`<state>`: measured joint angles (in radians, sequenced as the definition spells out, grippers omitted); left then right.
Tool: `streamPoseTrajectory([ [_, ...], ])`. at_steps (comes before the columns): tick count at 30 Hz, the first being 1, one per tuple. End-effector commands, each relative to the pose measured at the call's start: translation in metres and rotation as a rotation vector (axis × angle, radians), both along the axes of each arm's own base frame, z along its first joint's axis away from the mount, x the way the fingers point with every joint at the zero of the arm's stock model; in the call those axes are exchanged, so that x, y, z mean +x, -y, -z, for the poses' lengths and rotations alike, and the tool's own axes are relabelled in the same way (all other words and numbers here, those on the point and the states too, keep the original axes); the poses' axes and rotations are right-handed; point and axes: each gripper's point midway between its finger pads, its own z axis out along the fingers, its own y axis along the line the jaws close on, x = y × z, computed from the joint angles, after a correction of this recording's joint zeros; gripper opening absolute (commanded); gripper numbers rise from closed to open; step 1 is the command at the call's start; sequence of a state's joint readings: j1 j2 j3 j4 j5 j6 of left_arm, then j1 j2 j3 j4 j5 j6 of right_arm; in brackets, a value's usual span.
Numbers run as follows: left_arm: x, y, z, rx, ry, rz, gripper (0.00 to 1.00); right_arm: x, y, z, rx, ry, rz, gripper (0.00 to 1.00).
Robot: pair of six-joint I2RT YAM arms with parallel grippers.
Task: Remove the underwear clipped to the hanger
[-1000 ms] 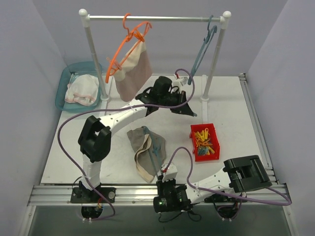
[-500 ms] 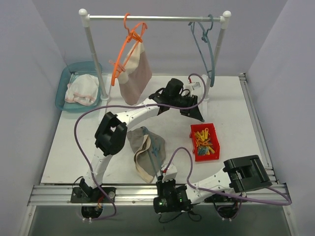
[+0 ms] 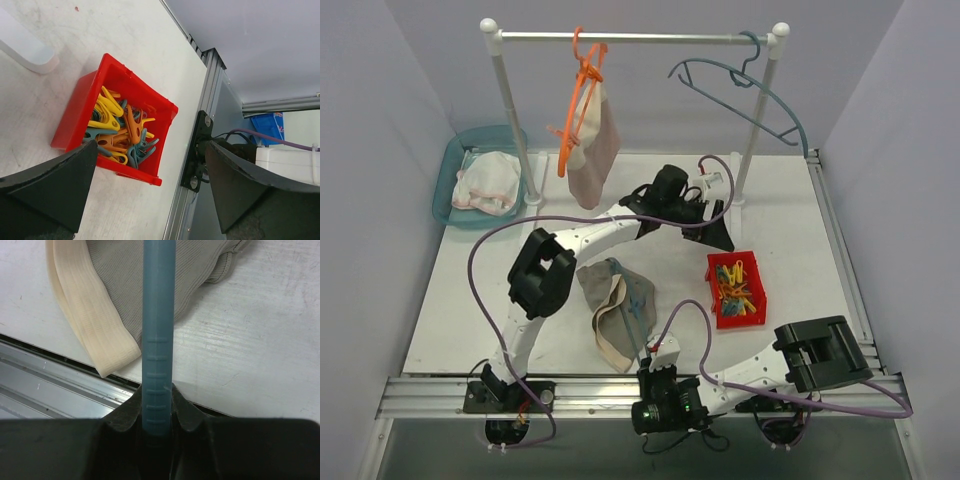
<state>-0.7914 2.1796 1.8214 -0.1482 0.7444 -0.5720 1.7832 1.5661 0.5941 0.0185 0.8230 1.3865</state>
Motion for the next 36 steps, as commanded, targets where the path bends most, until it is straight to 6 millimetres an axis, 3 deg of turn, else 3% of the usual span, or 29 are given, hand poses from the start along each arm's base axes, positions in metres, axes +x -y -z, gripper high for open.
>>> streamPoseTrajectory([
  [1, 0.010, -0.016, -0.085, -0.142, 0.162, -0.041, 0.95, 0.001, -0.001, -0.009, 0.019, 0.022, 0.009, 0.00],
  [5, 0.018, -0.053, -0.128, -0.144, 0.248, -0.153, 0.94, 0.001, -0.003, -0.012, 0.022, 0.029, 0.005, 0.00],
  [7, 0.030, -0.074, -0.137, -0.130, 0.271, -0.237, 0.94, 0.002, -0.004, -0.016, 0.031, 0.035, 0.005, 0.00],
  [8, 0.026, -0.087, -0.156, -0.148, 0.300, -0.266, 0.94, 0.002, -0.005, -0.019, 0.036, 0.039, 0.003, 0.00],
  [9, 0.029, -0.097, -0.144, -0.112, 0.294, -0.316, 0.94, 0.003, -0.004, -0.020, 0.037, 0.043, 0.004, 0.00],
  [10, 0.030, -0.108, -0.145, -0.100, 0.309, -0.345, 0.94, 0.004, -0.005, -0.026, 0.051, 0.049, 0.008, 0.00],
  [11, 0.024, -0.122, -0.159, -0.103, 0.337, -0.378, 0.94, 0.005, -0.003, -0.028, 0.047, 0.056, 0.009, 0.00],
  [12, 0.026, -0.134, -0.143, -0.054, 0.333, -0.435, 0.94, 0.005, -0.004, -0.034, 0.061, 0.057, 0.011, 0.00],
  [13, 0.023, -0.143, -0.142, -0.041, 0.342, -0.458, 0.94, 0.007, -0.004, -0.040, 0.069, 0.069, 0.015, 0.00],
  [14, 0.015, -0.154, -0.157, -0.062, 0.371, -0.485, 0.94, 0.009, -0.002, -0.042, 0.061, 0.078, 0.015, 0.00],
  [15, 0.011, -0.163, -0.138, -0.026, 0.348, -0.505, 0.94, 0.010, -0.002, -0.048, 0.072, 0.083, 0.018, 0.00],
  [18, -0.006, -0.184, -0.138, -0.021, 0.355, -0.545, 0.94, 0.015, 0.000, -0.057, 0.066, 0.103, 0.020, 0.00],
  [19, -0.012, -0.190, -0.121, 0.007, 0.332, -0.552, 0.94, 0.016, 0.001, -0.058, 0.065, 0.104, 0.023, 0.00],
  [20, -0.020, -0.198, -0.129, -0.009, 0.346, -0.561, 0.94, 0.018, 0.003, -0.059, 0.060, 0.108, 0.027, 0.00],
  [22, -0.028, -0.209, -0.110, 0.028, 0.323, -0.583, 0.94, 0.021, 0.007, -0.060, 0.053, 0.113, 0.039, 0.00],
  [23, -0.037, -0.216, -0.117, 0.011, 0.341, -0.589, 0.94, 0.024, 0.009, -0.059, 0.055, 0.111, 0.056, 0.00],
  [29, -0.065, -0.249, -0.096, 0.062, 0.346, -0.623, 0.94, 0.037, 0.018, -0.060, 0.049, 0.115, 0.101, 0.00],
  [36, -0.065, -0.294, -0.073, 0.211, 0.367, -0.797, 0.94, 0.051, 0.022, -0.064, 0.037, 0.122, 0.134, 0.00],
])
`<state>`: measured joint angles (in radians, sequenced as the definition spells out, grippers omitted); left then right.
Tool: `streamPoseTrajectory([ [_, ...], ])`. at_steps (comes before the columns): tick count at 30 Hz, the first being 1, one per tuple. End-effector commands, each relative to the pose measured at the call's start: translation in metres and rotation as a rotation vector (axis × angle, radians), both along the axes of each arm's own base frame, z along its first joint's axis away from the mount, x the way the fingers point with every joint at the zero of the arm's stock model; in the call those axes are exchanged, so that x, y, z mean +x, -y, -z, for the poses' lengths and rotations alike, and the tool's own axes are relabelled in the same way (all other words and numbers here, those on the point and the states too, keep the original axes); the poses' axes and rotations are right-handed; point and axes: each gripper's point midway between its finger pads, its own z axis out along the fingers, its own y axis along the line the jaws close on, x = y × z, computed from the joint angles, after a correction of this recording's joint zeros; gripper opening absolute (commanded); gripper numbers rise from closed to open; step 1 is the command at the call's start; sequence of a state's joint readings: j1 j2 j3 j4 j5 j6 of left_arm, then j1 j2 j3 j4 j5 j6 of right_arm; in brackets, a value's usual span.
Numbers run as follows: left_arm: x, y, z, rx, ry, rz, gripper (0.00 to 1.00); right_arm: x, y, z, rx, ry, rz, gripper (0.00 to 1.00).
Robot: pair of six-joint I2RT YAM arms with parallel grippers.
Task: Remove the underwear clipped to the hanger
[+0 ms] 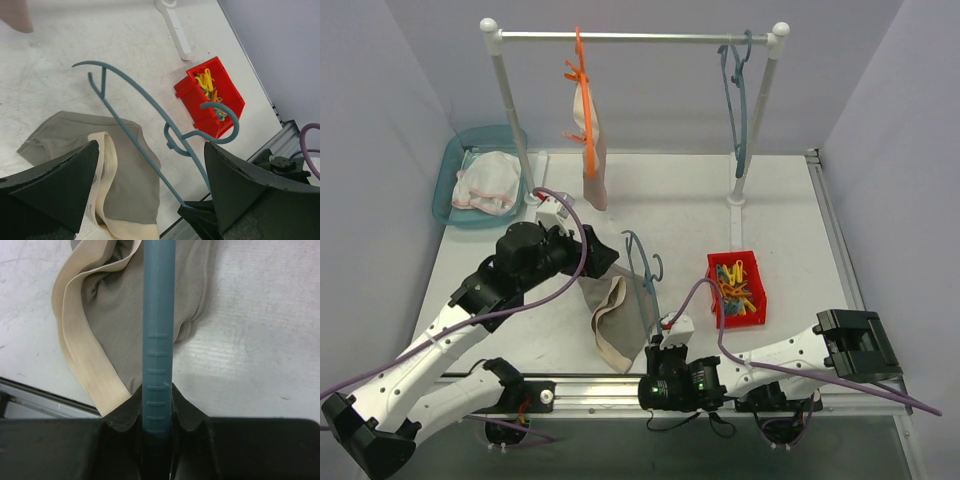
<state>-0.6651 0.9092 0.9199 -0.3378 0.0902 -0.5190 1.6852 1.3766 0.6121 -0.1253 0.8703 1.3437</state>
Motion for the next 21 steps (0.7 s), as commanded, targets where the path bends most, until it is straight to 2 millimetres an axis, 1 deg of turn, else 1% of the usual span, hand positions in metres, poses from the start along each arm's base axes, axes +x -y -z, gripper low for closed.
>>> streamPoseTrajectory([
  [1, 0.005, -0.025, 0.021, 0.090, -0.020, -0.117, 0.94, 0.014, 0.005, -0.017, -0.002, 0.072, 0.041, 0.00],
  [7, -0.003, -0.030, 0.034, 0.084, -0.051, -0.128, 0.94, 0.016, 0.007, -0.013, -0.007, 0.072, 0.053, 0.00],
  [21, -0.012, -0.040, 0.029, 0.060, -0.056, -0.157, 0.94, 0.024, 0.007, -0.012, -0.030, 0.084, 0.076, 0.00],
])
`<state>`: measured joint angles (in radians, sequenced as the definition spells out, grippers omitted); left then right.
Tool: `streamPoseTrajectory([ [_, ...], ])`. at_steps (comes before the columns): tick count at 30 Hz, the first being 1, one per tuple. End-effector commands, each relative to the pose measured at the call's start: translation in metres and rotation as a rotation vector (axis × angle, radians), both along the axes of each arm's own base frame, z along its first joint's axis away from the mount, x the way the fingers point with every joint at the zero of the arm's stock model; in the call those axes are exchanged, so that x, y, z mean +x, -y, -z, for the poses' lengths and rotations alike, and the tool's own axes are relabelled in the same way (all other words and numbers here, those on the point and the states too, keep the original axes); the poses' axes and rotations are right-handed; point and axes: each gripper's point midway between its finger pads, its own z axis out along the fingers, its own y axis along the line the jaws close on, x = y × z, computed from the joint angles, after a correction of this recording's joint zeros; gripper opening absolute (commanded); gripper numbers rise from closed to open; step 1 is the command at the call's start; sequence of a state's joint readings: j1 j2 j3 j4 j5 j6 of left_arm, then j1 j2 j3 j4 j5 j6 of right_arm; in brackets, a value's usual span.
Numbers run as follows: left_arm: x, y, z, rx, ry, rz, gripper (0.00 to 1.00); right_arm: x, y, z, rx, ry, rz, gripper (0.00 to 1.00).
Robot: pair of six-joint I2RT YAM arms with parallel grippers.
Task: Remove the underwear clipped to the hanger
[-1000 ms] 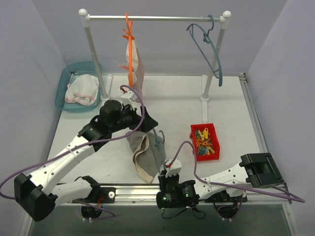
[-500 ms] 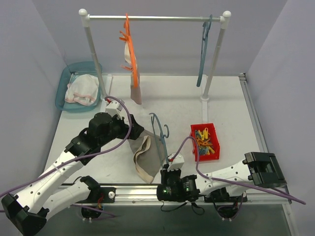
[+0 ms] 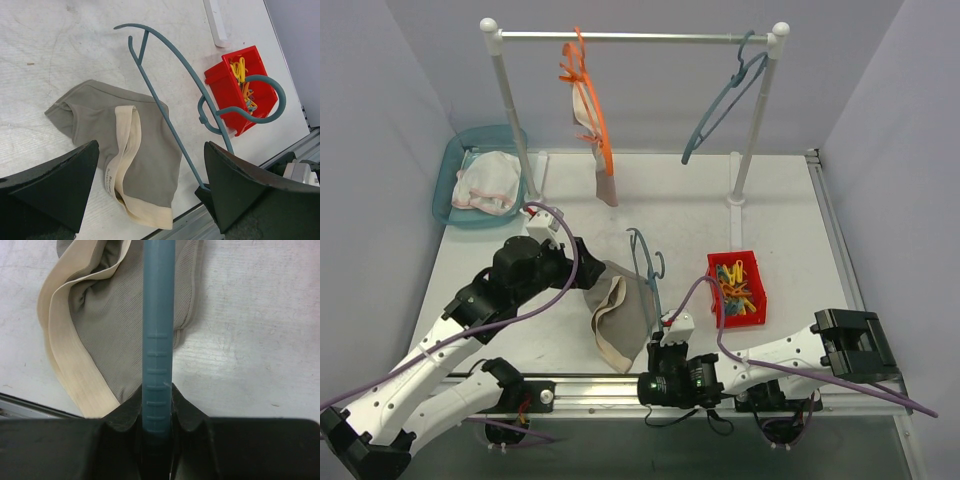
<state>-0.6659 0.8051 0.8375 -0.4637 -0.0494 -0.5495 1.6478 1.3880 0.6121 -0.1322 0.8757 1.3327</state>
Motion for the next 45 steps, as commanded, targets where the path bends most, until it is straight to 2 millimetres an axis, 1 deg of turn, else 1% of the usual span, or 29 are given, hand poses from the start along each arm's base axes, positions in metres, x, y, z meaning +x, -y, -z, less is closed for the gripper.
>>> streamPoseTrajectory([
  [1, -0.001, -0.002, -0.009, -0.025, 0.017, -0.016, 0.94, 0.013, 0.000, -0.014, -0.004, 0.076, 0.041, 0.00],
  [5, 0.000, 0.000, -0.013, -0.036, 0.024, -0.010, 0.94, 0.012, -0.002, -0.013, -0.008, 0.071, 0.036, 0.00],
  [14, -0.001, 0.003, -0.015, -0.047, 0.027, 0.001, 0.94, 0.011, -0.006, -0.010, -0.020, 0.064, 0.024, 0.00],
  [36, -0.003, 0.004, -0.008, -0.044, 0.012, 0.013, 0.94, 0.010, -0.008, -0.009, -0.018, 0.059, 0.016, 0.00],
  [45, -0.004, 0.005, -0.008, -0.046, 0.004, 0.017, 0.94, 0.011, -0.011, -0.012, -0.006, 0.065, 0.016, 0.00],
])
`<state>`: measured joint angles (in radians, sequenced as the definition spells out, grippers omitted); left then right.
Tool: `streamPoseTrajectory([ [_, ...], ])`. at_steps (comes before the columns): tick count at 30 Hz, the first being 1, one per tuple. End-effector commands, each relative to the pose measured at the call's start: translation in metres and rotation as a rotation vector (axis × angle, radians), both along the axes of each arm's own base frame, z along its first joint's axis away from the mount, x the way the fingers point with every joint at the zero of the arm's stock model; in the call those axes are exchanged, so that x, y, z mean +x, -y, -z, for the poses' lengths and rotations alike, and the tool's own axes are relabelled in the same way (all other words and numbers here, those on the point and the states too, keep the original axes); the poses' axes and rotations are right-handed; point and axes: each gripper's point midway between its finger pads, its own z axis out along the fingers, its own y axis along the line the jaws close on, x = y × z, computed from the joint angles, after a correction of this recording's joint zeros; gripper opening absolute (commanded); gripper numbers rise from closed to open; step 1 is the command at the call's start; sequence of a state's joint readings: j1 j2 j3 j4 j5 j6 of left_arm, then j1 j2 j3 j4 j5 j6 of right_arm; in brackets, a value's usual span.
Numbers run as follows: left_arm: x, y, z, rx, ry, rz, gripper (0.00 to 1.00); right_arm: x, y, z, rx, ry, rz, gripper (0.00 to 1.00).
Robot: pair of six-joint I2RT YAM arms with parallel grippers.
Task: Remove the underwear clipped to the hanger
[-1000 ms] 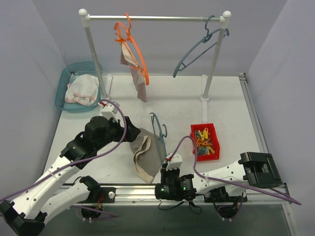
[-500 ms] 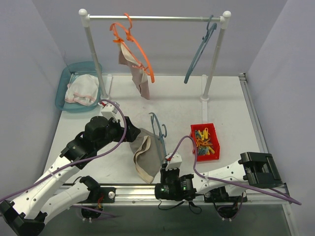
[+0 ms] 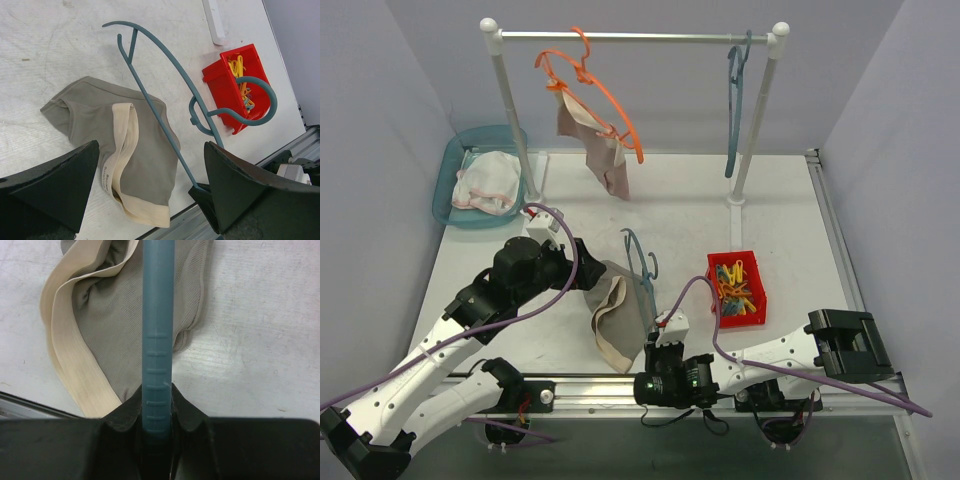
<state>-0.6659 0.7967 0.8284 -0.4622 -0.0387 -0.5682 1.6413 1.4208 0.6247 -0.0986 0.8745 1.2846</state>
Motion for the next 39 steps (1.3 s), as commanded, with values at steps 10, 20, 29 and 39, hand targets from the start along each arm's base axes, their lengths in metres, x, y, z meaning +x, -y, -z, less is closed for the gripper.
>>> streamPoseTrajectory([
  [10, -0.001, 0.007, -0.011, -0.042, 0.018, 0.022, 0.94, 0.010, -0.002, -0.016, 0.033, 0.052, 0.032, 0.00],
  [20, -0.001, 0.010, -0.004, -0.063, 0.015, 0.023, 0.94, 0.009, 0.002, -0.036, 0.081, 0.052, 0.009, 0.00],
  [29, -0.003, 0.000, -0.004, -0.048, 0.027, -0.002, 0.94, 0.042, 0.055, -0.092, -0.009, 0.115, 0.102, 0.00],
  [39, -0.006, 0.000, -0.002, -0.058, 0.036, 0.004, 0.94, 0.126, 0.093, -0.206, -0.234, 0.270, 0.183, 0.00],
])
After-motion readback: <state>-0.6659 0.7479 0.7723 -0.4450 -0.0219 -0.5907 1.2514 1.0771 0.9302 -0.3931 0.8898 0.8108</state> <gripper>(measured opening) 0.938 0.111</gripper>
